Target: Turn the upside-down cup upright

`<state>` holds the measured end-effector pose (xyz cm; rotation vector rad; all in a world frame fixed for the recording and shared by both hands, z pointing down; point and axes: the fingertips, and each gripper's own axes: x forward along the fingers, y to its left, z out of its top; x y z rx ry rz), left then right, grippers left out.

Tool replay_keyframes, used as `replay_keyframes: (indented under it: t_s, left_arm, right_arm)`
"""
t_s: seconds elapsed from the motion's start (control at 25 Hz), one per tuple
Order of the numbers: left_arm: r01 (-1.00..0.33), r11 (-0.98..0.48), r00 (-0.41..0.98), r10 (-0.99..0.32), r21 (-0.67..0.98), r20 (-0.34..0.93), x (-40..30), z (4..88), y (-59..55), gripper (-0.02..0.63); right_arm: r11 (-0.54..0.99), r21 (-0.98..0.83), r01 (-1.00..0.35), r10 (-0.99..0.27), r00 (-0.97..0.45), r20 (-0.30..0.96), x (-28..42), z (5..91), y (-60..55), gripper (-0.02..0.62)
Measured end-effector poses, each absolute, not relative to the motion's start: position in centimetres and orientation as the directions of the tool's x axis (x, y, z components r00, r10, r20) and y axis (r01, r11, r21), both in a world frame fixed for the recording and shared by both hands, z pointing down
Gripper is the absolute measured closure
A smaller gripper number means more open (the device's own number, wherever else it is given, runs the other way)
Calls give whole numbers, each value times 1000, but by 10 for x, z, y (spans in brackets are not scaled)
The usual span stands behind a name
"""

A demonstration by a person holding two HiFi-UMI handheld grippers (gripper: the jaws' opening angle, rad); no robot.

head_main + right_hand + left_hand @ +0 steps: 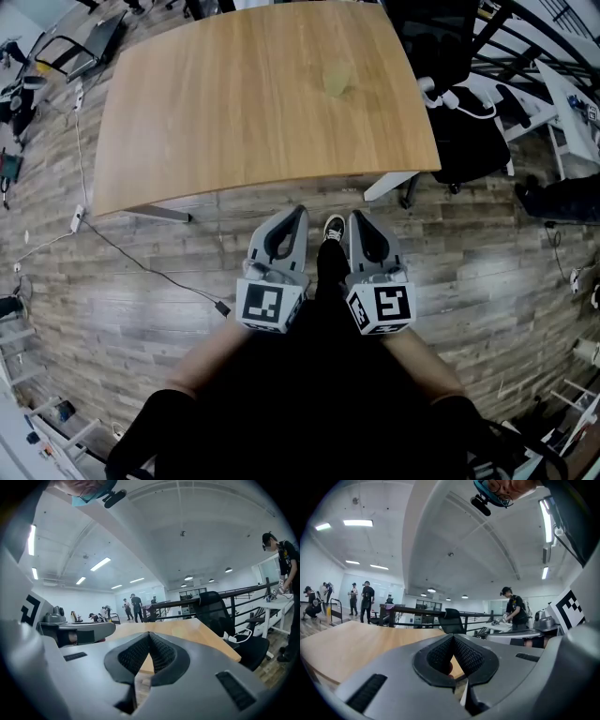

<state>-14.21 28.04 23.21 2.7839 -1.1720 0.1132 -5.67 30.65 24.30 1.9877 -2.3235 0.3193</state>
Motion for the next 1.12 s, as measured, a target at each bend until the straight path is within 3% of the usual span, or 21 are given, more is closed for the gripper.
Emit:
replay_keyframes:
  t_s: [0.48,1.12]
  left_arm:
    - [-751,-655,653,-718,83,240,-40,275,41,606]
    - [-753,-646,640,-676,124,364,-6,385,-113,606]
  right_arm:
    - [237,-163,-958,-922,-275,271,33,287,48,583]
    - [248,-156,-956,-854,-292,431,78,399,-95,581]
